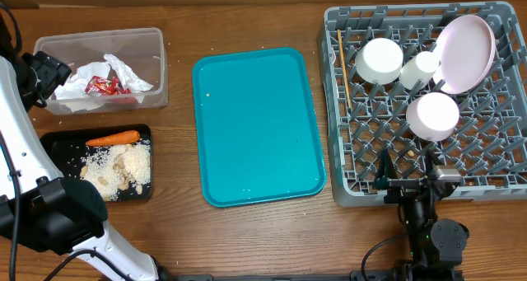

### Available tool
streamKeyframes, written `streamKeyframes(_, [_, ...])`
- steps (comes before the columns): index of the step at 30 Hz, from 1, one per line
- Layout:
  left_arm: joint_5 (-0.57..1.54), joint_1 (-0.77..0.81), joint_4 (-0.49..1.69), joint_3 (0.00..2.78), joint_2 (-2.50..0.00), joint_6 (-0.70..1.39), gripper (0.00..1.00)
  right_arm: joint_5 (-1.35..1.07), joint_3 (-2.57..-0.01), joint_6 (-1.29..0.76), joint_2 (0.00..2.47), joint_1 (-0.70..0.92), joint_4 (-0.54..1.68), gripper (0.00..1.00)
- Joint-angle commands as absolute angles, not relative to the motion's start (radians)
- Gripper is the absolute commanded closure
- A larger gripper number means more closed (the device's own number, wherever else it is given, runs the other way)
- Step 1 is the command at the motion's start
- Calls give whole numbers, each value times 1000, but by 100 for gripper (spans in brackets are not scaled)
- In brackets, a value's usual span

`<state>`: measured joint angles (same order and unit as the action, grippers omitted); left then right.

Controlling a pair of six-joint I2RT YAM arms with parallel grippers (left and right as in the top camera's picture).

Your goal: Sort waste into correct bins and load items into the dishwasher rack

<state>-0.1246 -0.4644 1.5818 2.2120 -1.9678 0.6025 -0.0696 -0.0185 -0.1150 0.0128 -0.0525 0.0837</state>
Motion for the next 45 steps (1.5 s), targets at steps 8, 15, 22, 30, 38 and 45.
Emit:
streamKeyframes(8, [-134,-458,1581,2211,-1971,595,0,-53,-8,-111,3,-56,81,0])
streamKeyframes(15, [-139,-458,1583,2211,-1971,587,0,-53,-8,-111,3,-56,81,0])
streamKeyframes(22, [-51,-432,1643,2201,-1953,490,0,-53,-8,-111,3,-56,81,0])
streamKeyframes(30, [-56,-177,1172,1838,-1680,168,0,-53,-8,-111,3,-56,81,0])
streamKeyframes(38, [-21,-89,746,1250,-1341,93,0,-53,-8,-111,3,-56,81,0])
streamKeyframes(45, [107,-89,310,697,-1003,49,0,-53,-8,-111,3,-56,81,0])
